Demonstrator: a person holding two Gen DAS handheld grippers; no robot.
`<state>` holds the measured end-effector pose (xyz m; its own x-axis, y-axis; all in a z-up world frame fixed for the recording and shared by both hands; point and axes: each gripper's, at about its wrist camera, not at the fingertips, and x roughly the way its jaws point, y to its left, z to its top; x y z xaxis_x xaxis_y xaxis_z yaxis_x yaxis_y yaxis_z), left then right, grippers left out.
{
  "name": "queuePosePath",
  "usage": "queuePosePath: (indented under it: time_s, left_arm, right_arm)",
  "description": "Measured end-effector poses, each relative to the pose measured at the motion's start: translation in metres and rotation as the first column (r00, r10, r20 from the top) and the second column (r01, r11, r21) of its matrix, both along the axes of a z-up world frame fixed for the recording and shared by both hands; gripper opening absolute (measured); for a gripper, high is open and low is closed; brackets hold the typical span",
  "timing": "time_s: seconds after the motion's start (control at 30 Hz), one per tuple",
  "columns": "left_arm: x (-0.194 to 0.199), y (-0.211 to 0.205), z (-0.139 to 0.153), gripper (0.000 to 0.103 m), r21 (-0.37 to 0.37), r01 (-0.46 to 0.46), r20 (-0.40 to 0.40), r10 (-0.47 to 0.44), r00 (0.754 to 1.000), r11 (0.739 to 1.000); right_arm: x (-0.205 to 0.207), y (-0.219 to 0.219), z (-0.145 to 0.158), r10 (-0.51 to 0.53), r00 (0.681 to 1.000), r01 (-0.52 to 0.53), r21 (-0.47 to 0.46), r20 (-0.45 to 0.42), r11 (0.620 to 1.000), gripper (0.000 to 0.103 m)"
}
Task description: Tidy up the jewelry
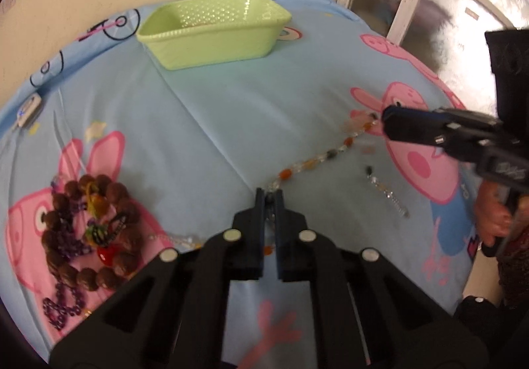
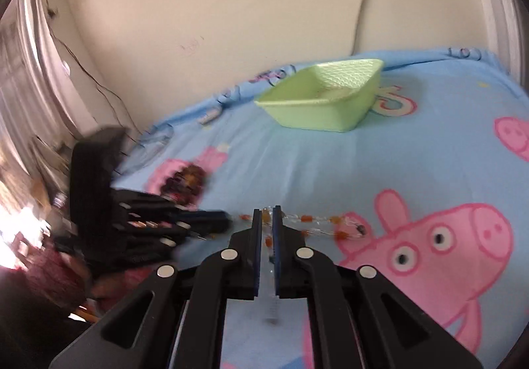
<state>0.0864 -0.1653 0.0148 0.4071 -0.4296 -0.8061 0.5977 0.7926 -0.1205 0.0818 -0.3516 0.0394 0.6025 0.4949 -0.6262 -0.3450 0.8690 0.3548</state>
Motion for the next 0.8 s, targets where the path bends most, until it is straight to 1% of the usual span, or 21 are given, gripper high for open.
queuePosePath:
  time_s: [0.03,0.07,0.1,0.17,0.23,0.3,0.37,0.43,0.47,0.5,0.53,0.63,0.67,0.7,0.77,0.8]
  left_arm:
    - [-0.002,0.001,0.0,0.005,-0.013,0.004,-0.004,-0.004,1.0,1.0]
    - [-0.004,0.001,0.0,0.005,-0.024,0.007,-0.006,-0.007,1.0,1.0]
    - [-0.006,0.001,0.0,0.005,-0.03,0.007,-0.009,-0.007,1.0,1.0]
    - [-0.007,-0.001,0.0,0.005,-0.042,0.007,-0.018,-0.008,1.0,0.999]
    - [-0.007,-0.002,0.002,0.005,-0.056,0.01,-0.029,-0.012,1.0,0.998]
    - [-0.007,-0.002,0.007,0.005,-0.083,0.013,-0.041,-0.016,0.999,0.996]
    - [-0.006,-0.001,0.014,0.005,-0.117,0.016,-0.049,-0.022,0.999,0.993]
    - [-0.002,-0.001,0.025,0.005,-0.16,0.025,-0.054,-0.034,0.998,0.987]
    - [-0.001,-0.002,0.029,0.005,-0.179,0.029,-0.057,-0.04,0.998,0.983]
    - [0.003,-0.002,0.034,0.005,-0.202,0.034,-0.062,-0.048,0.997,0.979]
    - [0.005,-0.003,0.038,0.005,-0.214,0.036,-0.063,-0.051,0.997,0.976]
    - [0.014,-0.004,0.048,0.005,-0.232,0.032,-0.064,-0.048,0.997,0.972]
    - [0.018,-0.004,0.053,0.005,-0.243,0.029,-0.066,-0.047,0.997,0.969]
    - [0.021,-0.003,0.057,0.005,-0.252,0.03,-0.065,-0.048,0.997,0.967]
    - [0.027,-0.001,0.073,0.005,-0.276,0.035,-0.044,-0.049,0.998,0.961]
    - [0.031,0.0,0.081,0.005,-0.283,0.036,-0.032,-0.047,0.998,0.959]
  right_arm:
    - [0.001,-0.003,-0.005,-0.014,1.0,0.013,-0.015,-0.02,1.0,0.0]
    - [0.002,-0.004,-0.008,-0.015,0.999,0.015,-0.013,-0.035,1.0,0.013]
    - [0.0,-0.008,-0.011,-0.016,0.999,0.016,-0.001,-0.051,1.0,0.029]
    - [-0.003,-0.008,-0.014,-0.016,0.998,0.016,0.005,-0.054,1.0,0.042]
    - [-0.003,0.003,-0.014,-0.009,1.0,0.007,-0.056,-0.03,0.998,0.043]
    - [0.0,0.022,-0.016,0.016,1.0,-0.016,-0.15,-0.007,0.989,0.044]
    - [0.007,0.038,-0.021,0.051,0.998,-0.054,-0.222,-0.019,0.974,0.045]
    - [0.012,0.056,-0.024,0.093,0.996,-0.093,-0.293,-0.013,0.952,0.044]
    - [0.014,0.064,-0.024,0.118,0.993,-0.114,-0.319,-0.007,0.941,0.033]
    - [0.016,0.069,-0.024,0.143,0.99,-0.136,-0.321,-0.004,0.937,0.007]
    - [0.019,0.073,-0.024,0.164,0.986,-0.158,-0.313,-0.01,0.936,0.0]
    - [0.028,0.073,-0.022,0.153,0.988,-0.148,-0.287,-0.005,0.946,0.0]
    - [0.029,0.071,-0.019,0.146,0.989,-0.142,-0.256,-0.006,0.956,0.0]
    - [0.031,0.065,-0.012,0.139,0.99,-0.137,-0.198,-0.004,0.971,0.0]
    - [0.034,0.059,0.002,0.138,0.99,-0.136,-0.12,0.015,0.983,0.0]
    - [0.037,0.053,0.014,0.135,0.99,-0.133,-0.071,0.032,0.989,0.0]
